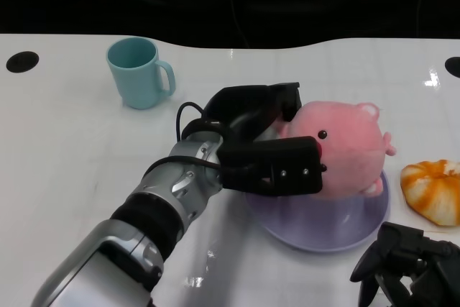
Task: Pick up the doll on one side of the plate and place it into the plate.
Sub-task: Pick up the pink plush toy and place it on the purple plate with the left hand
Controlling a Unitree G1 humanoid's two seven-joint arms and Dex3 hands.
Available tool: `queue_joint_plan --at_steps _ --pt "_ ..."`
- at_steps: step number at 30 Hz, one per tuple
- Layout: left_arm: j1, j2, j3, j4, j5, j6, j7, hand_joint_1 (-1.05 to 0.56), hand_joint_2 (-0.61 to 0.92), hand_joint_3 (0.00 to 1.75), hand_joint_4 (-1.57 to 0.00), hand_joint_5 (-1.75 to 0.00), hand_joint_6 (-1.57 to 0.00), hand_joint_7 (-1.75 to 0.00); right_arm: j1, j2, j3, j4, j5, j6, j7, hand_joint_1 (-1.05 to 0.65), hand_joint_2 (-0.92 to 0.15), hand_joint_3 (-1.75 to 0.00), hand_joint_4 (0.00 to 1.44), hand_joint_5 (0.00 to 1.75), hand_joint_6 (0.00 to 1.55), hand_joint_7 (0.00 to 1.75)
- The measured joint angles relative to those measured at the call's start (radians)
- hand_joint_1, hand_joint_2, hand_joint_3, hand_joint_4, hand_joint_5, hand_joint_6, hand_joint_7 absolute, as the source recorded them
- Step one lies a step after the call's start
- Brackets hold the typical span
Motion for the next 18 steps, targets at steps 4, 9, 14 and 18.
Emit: queue_joint_plan --at_steps 4,9,14,18 --pt "-0.007 -0.022 -0.003 0.011 0.000 0.036 -0.038 -0.23 0.56 0.67 -0.82 -1.65 -0.75 -1.33 0.007 0.000 0.000 -0.009 -0.005 0.000 -0.001 -0.78 -0.92 -0.43 0.84 1.53 0.83 1.20" --pt "-0.025 -0.032 -0.005 0.010 -0.008 0.083 -0.129 -0.32 0.88 0.09 -0.73 -1.49 -0.97 -0.25 0.007 0.000 0.001 -0.010 -0.004 0.000 0.002 -0.78 -0.92 -0.43 0.84 1.53 0.83 1.20" --pt "-0.025 -0.011 -0.027 -0.011 -0.006 0.082 -0.226 -0.57 0.92 0.18 -0.47 -0.54 -0.63 -0.01 0.008 -0.001 0.001 -0.011 -0.004 0.000 0.004 -0.78 -0.92 -0.43 0.84 1.54 0.82 1.21" --pt "-0.025 0.019 -0.076 -0.035 0.034 0.083 -0.268 -0.85 0.92 0.37 -0.21 -0.18 -0.27 0.00 0.007 -0.001 0.000 -0.011 -0.003 0.000 0.008 -0.77 -0.92 -0.44 0.83 1.54 0.82 1.21"
